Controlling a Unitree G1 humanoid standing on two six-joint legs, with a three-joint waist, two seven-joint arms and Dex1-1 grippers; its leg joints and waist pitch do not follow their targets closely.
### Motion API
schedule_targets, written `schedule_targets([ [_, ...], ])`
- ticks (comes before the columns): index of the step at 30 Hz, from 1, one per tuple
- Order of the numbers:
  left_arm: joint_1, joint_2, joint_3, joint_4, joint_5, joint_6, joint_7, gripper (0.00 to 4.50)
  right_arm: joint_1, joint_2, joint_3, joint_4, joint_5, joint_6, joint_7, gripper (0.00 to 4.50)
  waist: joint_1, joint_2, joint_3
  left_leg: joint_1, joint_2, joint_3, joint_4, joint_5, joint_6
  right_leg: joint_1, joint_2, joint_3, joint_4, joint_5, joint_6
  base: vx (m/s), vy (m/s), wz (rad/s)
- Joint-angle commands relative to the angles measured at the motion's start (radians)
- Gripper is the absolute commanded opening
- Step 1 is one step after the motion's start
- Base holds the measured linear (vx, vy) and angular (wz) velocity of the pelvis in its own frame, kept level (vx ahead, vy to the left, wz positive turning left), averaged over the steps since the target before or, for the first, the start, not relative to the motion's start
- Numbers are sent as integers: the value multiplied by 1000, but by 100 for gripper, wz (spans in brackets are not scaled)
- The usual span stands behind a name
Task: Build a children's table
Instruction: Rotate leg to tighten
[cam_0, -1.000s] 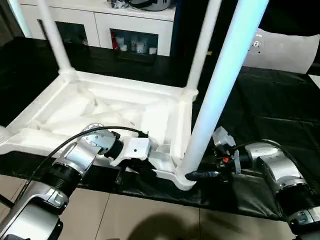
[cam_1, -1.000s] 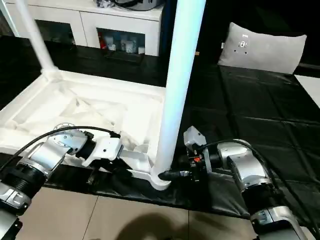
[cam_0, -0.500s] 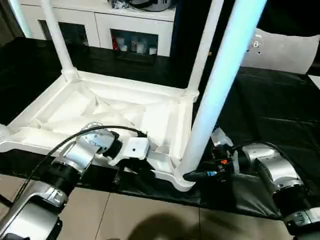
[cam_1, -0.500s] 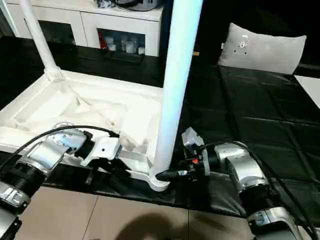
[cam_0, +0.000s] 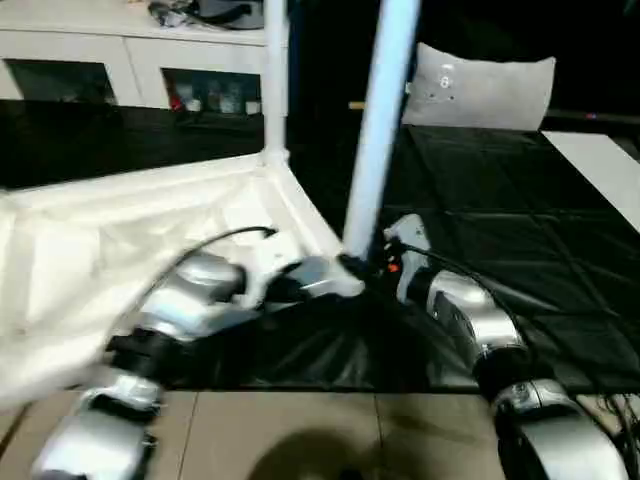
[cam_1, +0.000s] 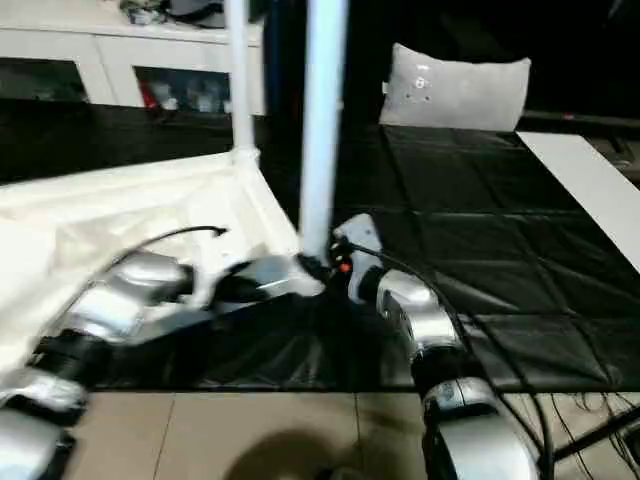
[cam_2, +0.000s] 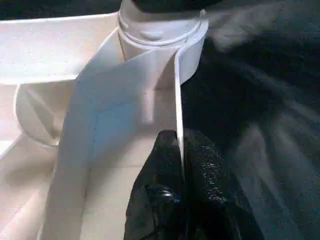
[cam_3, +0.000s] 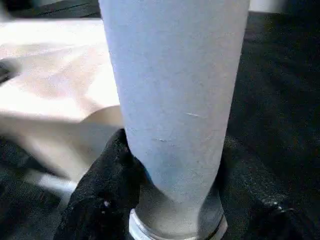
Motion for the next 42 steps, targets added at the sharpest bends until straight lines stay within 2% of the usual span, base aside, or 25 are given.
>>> schedule_targets([
  [1,-35,-78,-19,-21,-21,4,58,0,8,36,-3,13,-19,29,-92,197,-7,7,-48,-2,-4,6,-79,-431,48,45,-45,8,-91,-587,-49,0,0,0],
  [3,-42,-96,-11,-14,-14,4,101,0,7,49,4,6,-17,10,-80,197,-6,10,-50,-4,-3,7,-80,-421,60,46,-50,13,-93,-567,-56,0,0,0],
  [5,-43,-98,-10,-15,-13,3,106,0,6,50,6,8,-18,1,-83,251,-4,7,-50,-12,-3,8,-84,-401,69,47,-53,22,-86,-538,-76,0,0,0],
  [6,-37,-100,8,-23,-23,3,123,0,6,47,-3,7,-18,-36,-108,251,0,25,-48,-12,-4,7,-85,-403,68,47,-53,26,-83,-532,-85,0,0,0],
  [7,-34,-99,14,-27,-26,5,127,0,7,45,-9,3,-12,-54,-107,264,-4,12,-51,-13,-5,11,-84,-395,70,45,-52,30,-81,-516,-94,0,0,0],
  [8,-32,-93,18,-28,-25,4,129,0,9,38,-12,-6,-5,-65,-88,264,-1,9,-54,-17,-6,12,-84,-374,72,49,-54,33,-77,-502,-100,0,0,0],
  [9,-30,-90,20,-31,-23,8,133,0,13,36,-14,-15,-3,-68,-78,278,7,14,-55,-19,-6,15,-84,-339,82,49,-54,40,-70,-473,-117,0,0,0],
  [11,-23,-73,11,-36,-6,10,127,0,39,9,-6,-65,-11,-71,-33,294,14,11,-54,-25,-5,20,-83,-301,90,48,-53,49,-62,-438,-139,0,0,0],
  [13,-21,-63,7,-35,2,9,124,0,51,-9,-4,-85,-11,-75,-10,308,34,9,-57,-23,-4,28,-81,-253,102,47,-52,59,-52,-398,-157,0,0,0],
  [14,-17,-43,-5,-31,11,-8,109,0,68,-44,-2,-115,1,-80,51,323,37,10,-57,-25,-5,29,-81,-243,105,47,-51,60,-48,-390,-161,0,0,0],
  [15,-17,-41,-6,-31,12,-10,107,0,69,-47,-2,-117,3,-80,57,334,41,7,-58,-28,-4,30,-80,-234,113,50,-49,61,-47,-393,-154,0,0,0],
  [16,-11,-17,-19,-26,20,-37,85,0,86,-92,2,-144,20,-82,134,338,51,11,-59,-23,-6,33,-77,-219,116,45,-51,64,-47,-385,-159,0,0,0],
  [17,-11,-17,-19,-26,20,-37,85,0,86,-92,2,-144,20,-82,134,343,53,7,-59,-24,-6,34,-76,-215,119,44,-49,65,-45,-383,-160,0,0,0],
  [18,-2,5,-27,-21,23,-63,59,0,104,-147,12,-166,29,-90,220,354,58,7,-63,-32,-7,33,-74,-188,125,53,-49,66,-37,-360,-161,42,-52,0],
  [20,1,16,-31,-18,24,-78,45,0,111,-173,16,-173,31,-92,257,354,65,4,-67,-37,-8,35,-70,-128,134,55,-47,71,-27,-296,-173,21,-26,0],
  [21,5,28,-38,-18,25,-94,25,0,117,-199,17,-180,35,-93,296,378,68,1,-66,-40,-11,37,-67,-110,139,55,-43,72,-24,-276,-179,0,0,0],
  [23,9,46,-50,-17,29,-114,-1,0,123,-233,17,-189,38,-88,341,386,74,1,-68,-40,-11,37,-67,-104,143,58,-42,71,-21,-279,-178,0,0,0],
  [25,14,87,-77,-10,33,-153,-63,0,128,-303,18,-205,34,-88,426,400,76,3,-64,-35,-8,37,-69,-123,140,52,-40,69,-27,-315,-170,0,0,0],
  [26,13,96,-83,-5,33,-166,-77,0,127,-317,20,-207,34,-89,445,425,77,3,-63,-33,-8,37,-70,-131,138,51,-39,69,-28,-327,-167,0,0,0],
  [30,12,130,-111,8,36,-221,-144,0,118,-353,26,-211,55,-75,530,443,80,1,-58,-27,-7,37,-74,-189,121,45,-38,68,-38,-407,-141,0,0,0],
  [32,15,155,-135,6,34,-295,-216,0,116,-365,37,-223,69,-56,587,443,81,1,-60,-26,-6,35,-74,-195,116,44,-38,69,-37,-410,-137,0,0,0],
  [38,22,206,-187,-23,17,-387,-359,0,130,-400,97,-281,106,16,756,443,93,4,-59,-21,2,37,-77,-189,120,41,-37,78,-28,-366,-167,0,0,0],
  [39,23,213,-199,-32,11,-413,-394,0,128,-400,109,-281,108,24,786,426,96,-6,-61,-22,4,38,-77,-180,118,43,-39,79,-25,-355,-168,0,0,0],
  [40,26,220,-212,-52,-3,-437,-440,0,121,-396,120,-274,110,35,817,415,102,1,-61,-21,4,37,-78,-171,114,43,-40,80,-22,-346,-174,0,0,0],
  [42,27,227,-222,-64,-15,-462,-482,0,115,-390,127,-269,110,46,848,404,108,1,-62,-19,6,39,-77,-158,109,42,-40,83,-18,-313,-187,0,0,0],
])
